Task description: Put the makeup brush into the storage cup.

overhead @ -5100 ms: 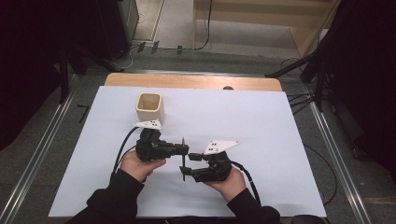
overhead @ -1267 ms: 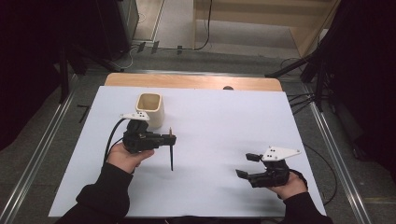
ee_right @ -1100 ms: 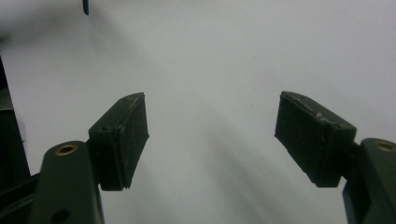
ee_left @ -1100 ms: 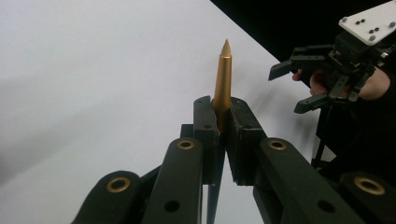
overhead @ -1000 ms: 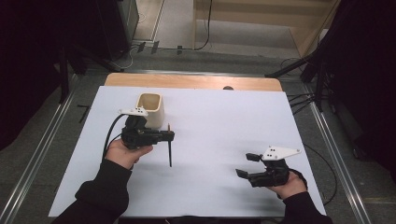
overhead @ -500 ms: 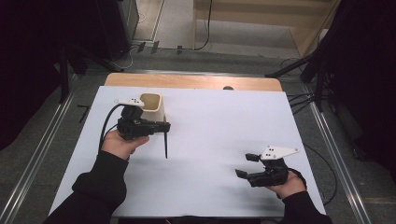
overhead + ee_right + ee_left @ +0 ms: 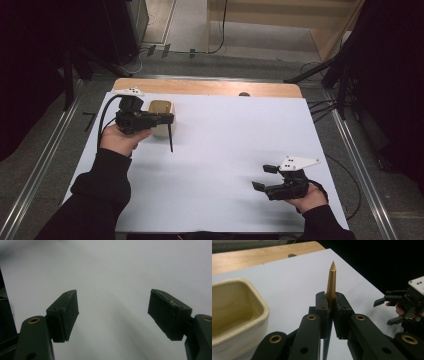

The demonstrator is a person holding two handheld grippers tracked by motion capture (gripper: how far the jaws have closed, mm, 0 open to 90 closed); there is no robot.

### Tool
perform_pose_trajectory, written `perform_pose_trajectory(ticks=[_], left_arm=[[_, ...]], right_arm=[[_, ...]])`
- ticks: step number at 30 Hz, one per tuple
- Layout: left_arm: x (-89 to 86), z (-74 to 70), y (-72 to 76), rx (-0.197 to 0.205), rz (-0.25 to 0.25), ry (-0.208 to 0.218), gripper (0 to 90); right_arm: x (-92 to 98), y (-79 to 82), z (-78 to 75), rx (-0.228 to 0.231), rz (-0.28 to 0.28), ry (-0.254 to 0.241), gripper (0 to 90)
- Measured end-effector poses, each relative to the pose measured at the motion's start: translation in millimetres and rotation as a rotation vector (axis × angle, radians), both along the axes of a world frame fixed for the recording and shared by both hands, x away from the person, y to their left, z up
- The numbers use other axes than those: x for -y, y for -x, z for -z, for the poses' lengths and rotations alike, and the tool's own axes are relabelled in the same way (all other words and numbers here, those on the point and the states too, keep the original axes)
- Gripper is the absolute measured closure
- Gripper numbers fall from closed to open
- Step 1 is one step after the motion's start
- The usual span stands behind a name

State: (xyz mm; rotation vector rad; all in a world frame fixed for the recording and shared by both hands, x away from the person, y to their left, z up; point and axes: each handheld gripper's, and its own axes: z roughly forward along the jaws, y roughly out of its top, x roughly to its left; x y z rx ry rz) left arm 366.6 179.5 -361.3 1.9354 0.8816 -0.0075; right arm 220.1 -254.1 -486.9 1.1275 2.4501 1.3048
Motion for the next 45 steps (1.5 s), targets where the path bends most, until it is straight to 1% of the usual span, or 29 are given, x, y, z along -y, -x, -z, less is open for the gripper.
perform_pose_trajectory(ticks=[4, 5, 7, 9, 10, 15, 16, 17, 18, 19, 23, 27, 28, 32, 35, 37, 41, 45], left_arm=[[-2.8, -5.2, -5.5, 0.010, -0.025, -0.009, 83.7], [-2.8, -5.2, -5.5, 0.010, -0.025, -0.009, 83.7], [-4.0, -9.4, -10.0, 0.024, -0.046, -0.017, 83.7], [-5.0, -11.6, -13.8, 0.021, -0.059, -0.013, 83.6], [-5.3, -12.7, -15.8, 0.019, -0.066, -0.017, 83.6], [-5.6, -16.4, -23.1, 0.032, -0.088, -0.021, 83.7], [-5.8, -17.9, -26.5, 0.042, -0.102, -0.023, 83.7], [-5.8, -17.9, -26.5, 0.042, -0.102, -0.023, 83.6], [-7.1, -20.2, -29.2, 0.059, -0.125, -0.028, 83.7], [-7.6, -21.4, -30.5, 0.063, -0.132, -0.023, 83.7], [-9.5, -25.2, -35.2, 0.071, -0.145, -0.008, 83.7], [-13.4, -31.1, -41.7, 0.065, -0.155, -0.006, 83.6], [-14.4, -32.9, -43.2, 0.069, -0.159, -0.005, 83.7], [-17.2, -39.9, -49.0, 0.076, -0.171, -0.017, 83.7], [-19.0, -42.5, -52.3, 0.078, -0.165, -0.016, 83.6], [-21.8, -45.5, -57.4, 0.083, -0.176, -0.022, 83.6], [-23.1, -48.3, -63.1, 0.096, -0.192, -0.028, 83.7], [-23.1, -48.4, -67.7, 0.100, -0.199, -0.035, 83.6]], right_arm=[[0.0, 0.1, 0.1, -0.002, 0.001, -0.002, 25.7], [-0.1, 0.1, 0.1, -0.003, 0.002, -0.002, 25.7], [0.0, -0.1, 0.2, -0.001, 0.000, 0.001, 25.7], [-0.2, -0.1, 0.3, -0.002, -0.002, 0.000, 25.7], [-0.3, 0.0, 0.3, -0.001, -0.002, -0.001, 25.7], [-0.5, -0.1, 0.6, -0.006, 0.000, -0.004, 25.7], [-0.5, -0.3, 0.7, -0.007, 0.000, -0.003, 25.7], [-0.6, -0.5, 0.6, -0.006, -0.002, -0.005, 25.7], [-0.7, -0.6, 0.4, -0.003, -0.006, -0.003, 25.7], [-1.0, -0.5, -0.1, -0.001, -0.006, -0.005, 25.7], [-1.7, -0.8, 0.2, -0.005, -0.008, -0.001, 25.7], [-1.5, -0.6, 0.0, -0.005, -0.007, -0.004, 25.7], [-1.4, -0.8, 0.1, -0.004, -0.007, -0.003, 25.7], [-1.9, -0.6, 0.2, -0.008, -0.006, -0.002, 25.8], [-2.1, -0.7, 0.3, -0.009, -0.006, -0.001, 25.8], [-2.7, -0.7, 0.6, -0.011, -0.007, -0.002, 25.8], [-3.2, -0.8, 0.8, -0.014, -0.012, -0.003, 25.8], [-3.3, -1.2, 1.2, -0.014, -0.014, -0.002, 25.8]])
